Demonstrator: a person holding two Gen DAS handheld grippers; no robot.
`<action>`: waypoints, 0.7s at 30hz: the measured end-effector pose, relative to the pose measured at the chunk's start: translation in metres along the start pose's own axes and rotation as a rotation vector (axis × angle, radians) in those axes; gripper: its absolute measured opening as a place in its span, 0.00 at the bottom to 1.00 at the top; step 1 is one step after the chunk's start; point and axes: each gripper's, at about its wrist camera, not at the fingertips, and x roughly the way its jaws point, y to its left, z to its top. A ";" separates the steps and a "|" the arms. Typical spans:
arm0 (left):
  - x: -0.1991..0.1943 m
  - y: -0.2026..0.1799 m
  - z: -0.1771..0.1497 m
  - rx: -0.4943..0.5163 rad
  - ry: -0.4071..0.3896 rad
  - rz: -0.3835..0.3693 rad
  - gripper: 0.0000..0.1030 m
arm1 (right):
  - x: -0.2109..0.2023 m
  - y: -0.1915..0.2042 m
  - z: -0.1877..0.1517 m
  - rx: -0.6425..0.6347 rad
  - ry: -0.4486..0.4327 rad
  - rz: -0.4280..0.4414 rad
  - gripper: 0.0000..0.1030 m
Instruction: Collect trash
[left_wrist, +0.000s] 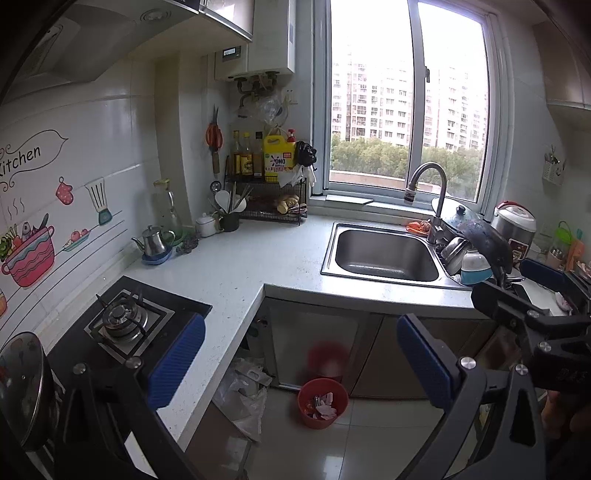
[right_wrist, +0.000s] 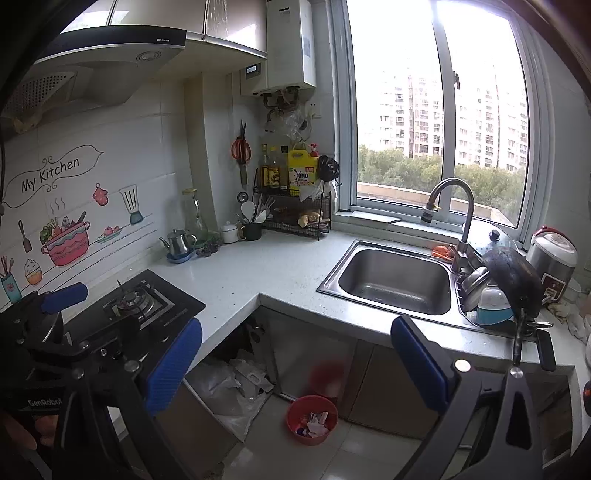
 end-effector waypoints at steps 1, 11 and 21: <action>0.001 0.001 0.000 -0.004 0.001 0.000 1.00 | 0.000 0.000 0.000 -0.002 0.003 0.001 0.99; -0.001 0.003 -0.002 -0.009 0.008 -0.004 1.00 | -0.003 0.002 -0.001 0.000 0.009 -0.005 0.99; -0.001 -0.004 -0.004 0.015 0.010 -0.014 1.00 | -0.007 0.021 -0.004 0.004 0.019 -0.031 0.99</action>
